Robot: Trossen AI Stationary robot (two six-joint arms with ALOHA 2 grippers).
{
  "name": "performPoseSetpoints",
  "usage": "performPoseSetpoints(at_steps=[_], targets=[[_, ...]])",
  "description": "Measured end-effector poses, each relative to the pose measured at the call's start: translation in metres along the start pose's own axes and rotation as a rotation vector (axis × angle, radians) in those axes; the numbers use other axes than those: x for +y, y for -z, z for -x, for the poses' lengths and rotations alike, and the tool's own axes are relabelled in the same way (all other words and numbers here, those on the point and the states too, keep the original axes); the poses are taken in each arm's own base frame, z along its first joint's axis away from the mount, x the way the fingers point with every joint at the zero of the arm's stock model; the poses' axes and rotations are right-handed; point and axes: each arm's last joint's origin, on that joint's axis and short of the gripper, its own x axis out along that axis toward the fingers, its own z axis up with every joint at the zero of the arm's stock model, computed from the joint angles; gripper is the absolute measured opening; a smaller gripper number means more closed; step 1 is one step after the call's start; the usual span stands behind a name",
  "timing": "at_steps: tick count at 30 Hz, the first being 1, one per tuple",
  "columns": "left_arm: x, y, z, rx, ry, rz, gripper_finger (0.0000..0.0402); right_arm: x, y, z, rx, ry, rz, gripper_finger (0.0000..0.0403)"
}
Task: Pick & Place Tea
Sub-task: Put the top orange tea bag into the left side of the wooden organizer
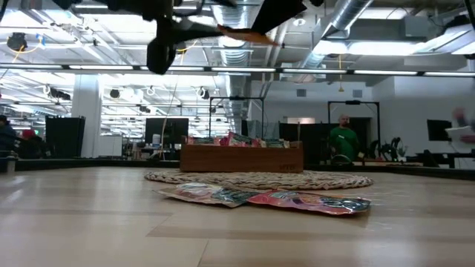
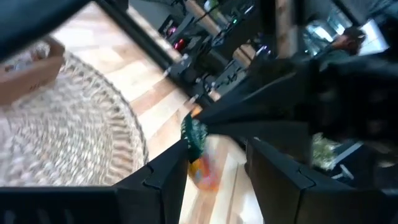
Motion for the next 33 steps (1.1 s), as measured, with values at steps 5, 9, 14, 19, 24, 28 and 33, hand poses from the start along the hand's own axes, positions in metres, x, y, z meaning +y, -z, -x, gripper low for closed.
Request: performPoseSetpoints(at_steps=[5, 9, 14, 19, 24, 28, 33], targets=[[0.008, 0.004, -0.009, 0.008, -0.019, 0.009, 0.0157, -0.003, -0.004, 0.002, -0.014, 0.0, -0.009, 0.0], [0.008, 0.004, -0.009, 0.007, -0.02, -0.003, 0.0157, 0.0, -0.004, 0.004, -0.022, -0.003, -0.004, 0.0], [0.009, 0.004, -0.01, 0.007, -0.025, -0.014, 0.0157, 0.004, -0.002, 0.01, -0.015, -0.009, -0.007, 0.0], [0.009, 0.004, -0.009, 0.006, -0.022, -0.016, 0.0157, 0.006, -0.002, 0.012, -0.018, -0.012, -0.004, 0.0], [0.009, 0.003, -0.01, 0.004, -0.01, -0.009, 0.015, 0.001, -0.003, 0.008, -0.017, -0.005, -0.014, 0.0], [0.008, 0.003, -0.01, 0.004, -0.006, -0.008, 0.0121, -0.002, -0.005, 0.004, -0.022, 0.001, -0.02, 0.0], [0.008, 0.003, -0.01, 0.003, -0.007, -0.037, 0.0034, -0.002, -0.006, 0.004, -0.03, -0.001, -0.013, 0.0]])
